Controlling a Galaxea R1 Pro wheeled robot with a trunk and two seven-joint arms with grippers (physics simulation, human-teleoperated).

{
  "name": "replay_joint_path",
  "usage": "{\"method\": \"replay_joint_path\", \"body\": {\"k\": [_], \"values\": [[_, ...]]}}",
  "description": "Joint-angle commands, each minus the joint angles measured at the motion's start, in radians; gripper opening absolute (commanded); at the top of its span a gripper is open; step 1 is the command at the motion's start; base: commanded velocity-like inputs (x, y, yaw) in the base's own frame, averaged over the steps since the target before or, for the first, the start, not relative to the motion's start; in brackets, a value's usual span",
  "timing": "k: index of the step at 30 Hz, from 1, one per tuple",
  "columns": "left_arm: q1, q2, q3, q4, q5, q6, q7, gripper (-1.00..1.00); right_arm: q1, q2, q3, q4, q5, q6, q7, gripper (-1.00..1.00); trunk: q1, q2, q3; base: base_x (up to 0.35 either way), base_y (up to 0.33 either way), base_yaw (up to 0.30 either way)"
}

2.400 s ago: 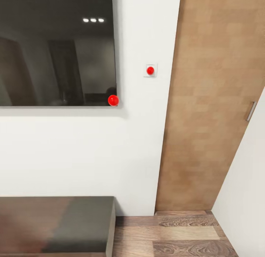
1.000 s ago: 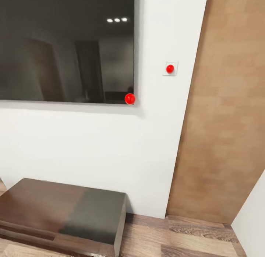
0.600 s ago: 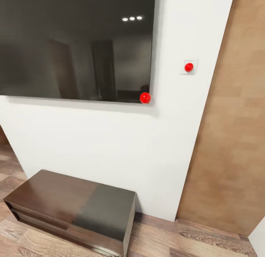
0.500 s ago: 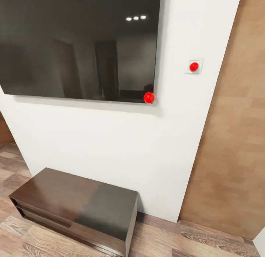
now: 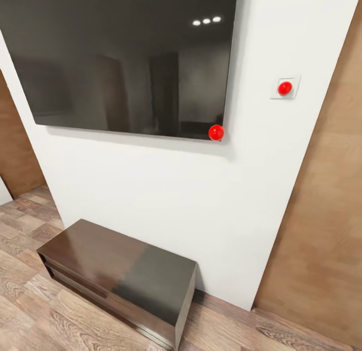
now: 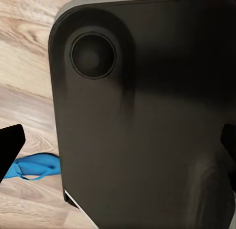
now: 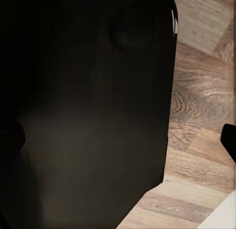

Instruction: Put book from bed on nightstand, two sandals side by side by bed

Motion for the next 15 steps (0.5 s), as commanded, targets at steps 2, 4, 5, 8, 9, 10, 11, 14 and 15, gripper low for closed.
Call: {"method": "replay_joint_path", "body": {"k": [2,4,5,8,9,10,11,14,15], "values": [[-0.001,0.0,0.0,0.001,-0.001,-0.004,-0.001,1.0,0.0,0.0,0.0,-0.001,0.0,-0.001,0.0,1.0,0.0,0.0,-0.001,0.0,-0.092,0.07],[-0.001,0.0,0.0,0.001,-0.001,-0.004,-0.001,1.0,0.0,0.0,0.0,-0.001,0.0,-0.001,0.0,1.0,0.0,0.0,-0.002,0.0,-0.116,0.045],[-0.001,0.0,0.0,0.001,-0.001,-0.004,-0.001,1.0,0.0,0.0,0.0,-0.001,0.0,-0.001,0.0,1.0,0.0,0.0,-0.002,0.0,-0.127,0.032],[-0.001,0.0,0.0,0.001,-0.001,-0.004,-0.001,1.0,0.0,0.0,0.0,-0.001,0.0,-0.001,0.0,1.0,0.0,0.0,-0.002,0.0,-0.111,0.024],[-0.001,0.0,0.0,0.001,-0.001,-0.004,-0.001,1.0,0.0,0.0,0.0,-0.001,0.0,-0.001,0.0,1.0,0.0,0.0,-0.002,0.0,-0.063,0.03],[-0.001,0.0,0.0,0.001,-0.001,-0.004,-0.001,1.0,0.0,0.0,0.0,-0.001,0.0,-0.001,0.0,1.0,0.0,0.0,-0.002,0.0,-0.051,0.054],[-0.001,0.0,0.0,0.001,-0.001,-0.004,-0.001,1.0,0.0,0.0,0.0,-0.001,0.0,-0.001,0.0,1.0,0.0,0.0,-0.002,0.0,-0.041,0.088],[-0.001,0.0,0.0,0.001,-0.001,-0.004,-0.001,1.0,0.0,0.0,0.0,-0.001,0.0,-0.001,0.0,1.0,0.0,0.0,-0.002,0.0,-0.033,0.122],[-0.001,0.0,0.0,0.001,-0.001,-0.005,-0.001,1.0,0.0,0.0,0.0,-0.001,0.0,-0.001,0.0,1.0,0.0,0.0,-0.002,0.0,-0.021,0.18]]}}
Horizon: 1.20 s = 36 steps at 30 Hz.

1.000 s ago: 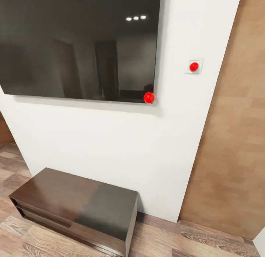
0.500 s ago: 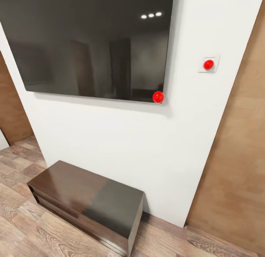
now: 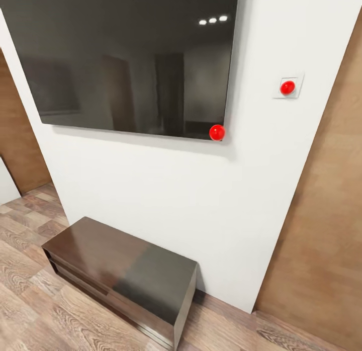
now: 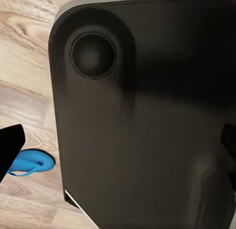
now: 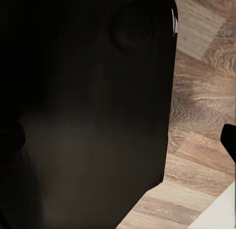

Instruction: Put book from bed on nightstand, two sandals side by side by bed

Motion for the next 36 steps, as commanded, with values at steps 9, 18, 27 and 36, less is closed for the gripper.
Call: {"method": "replay_joint_path", "body": {"k": [9,18,27,36], "values": [[-0.001,0.0,0.0,0.001,0.0,-0.004,-0.001,1.0,0.0,0.0,0.0,-0.001,0.001,-0.001,0.0,1.0,0.0,0.0,-0.001,0.0,-0.008,0.24],[-0.001,-0.001,0.0,0.001,0.0,-0.004,-0.001,1.0,0.0,0.001,0.0,-0.001,0.0,-0.001,0.0,1.0,0.0,0.0,-0.001,-0.05,-0.046,0.274],[-0.001,0.0,0.0,0.001,0.0,-0.004,-0.001,1.0,0.0,0.002,0.0,-0.001,0.0,-0.001,0.0,1.0,0.0,0.0,-0.001,-0.07,-0.067,0.279],[-0.001,-0.001,0.0,0.001,0.0,-0.005,-0.001,1.0,0.0,0.002,0.0,-0.001,0.0,-0.001,0.0,1.0,0.0,0.0,-0.001,-0.012,-0.011,0.279]]}}
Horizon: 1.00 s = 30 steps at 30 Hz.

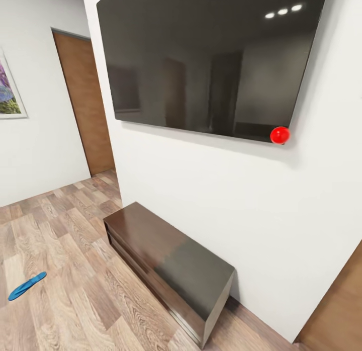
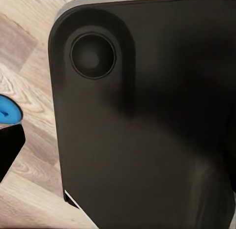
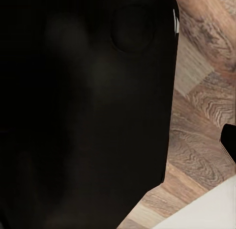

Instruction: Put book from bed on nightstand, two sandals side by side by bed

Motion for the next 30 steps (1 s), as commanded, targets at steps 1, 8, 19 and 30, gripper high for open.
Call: {"method": "replay_joint_path", "body": {"k": [1,8,19,30], "values": [[-0.001,0.0,0.0,0.001,0.0,-0.004,-0.001,1.0,0.0,0.0,0.0,-0.001,0.0,-0.001,0.0,1.0,0.0,0.0,-0.001,-0.003,-0.003,0.279],[-0.001,0.0,0.0,0.001,0.0,-0.004,-0.001,1.0,0.0,0.0,0.0,-0.001,0.0,-0.001,0.0,1.0,0.0,0.0,-0.001,-0.002,-0.002,0.28],[-0.001,0.0,0.0,0.001,0.0,-0.004,-0.001,1.0,0.0,0.001,0.002,-0.001,0.0,-0.001,0.0,1.0,0.0,0.0,-0.001,-0.032,0.0,0.28],[-0.001,0.0,0.0,0.001,0.0,-0.004,-0.001,1.0,0.0,0.001,0.003,-0.001,0.0,-0.001,0.0,1.0,0.0,0.0,-0.001,-0.09,0.0,0.251]]}}
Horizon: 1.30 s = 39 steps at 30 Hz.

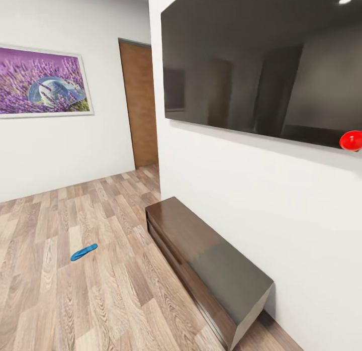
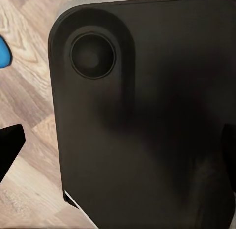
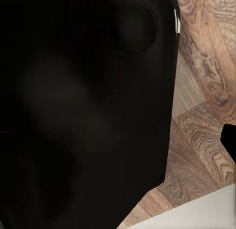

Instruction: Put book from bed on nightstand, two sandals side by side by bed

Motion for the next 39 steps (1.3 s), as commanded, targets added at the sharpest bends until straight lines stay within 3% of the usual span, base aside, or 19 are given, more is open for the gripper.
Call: {"method": "replay_joint_path", "body": {"k": [1,12,39], "values": [[-0.001,0.0,0.0,0.001,0.0,-0.004,-0.001,1.0,0.0,0.0,0.0,-0.001,0.0,-0.001,0.0,1.0,0.0,0.0,-0.001,-0.021,0.0,0.11],[-0.001,0.001,0.0,0.001,0.0,-0.004,-0.001,1.0,0.0,0.008,0.0,-0.001,0.0,-0.001,0.003,1.0,0.0,0.0,-0.001,-0.107,0.0,0.109],[-0.001,0.0,0.0,0.001,0.0,-0.018,-0.001,1.0,0.0,0.016,0.0,0.0,0.001,-0.001,0.0,1.0,0.0,0.0,-0.006,-0.052,0.028,0.265]]}}
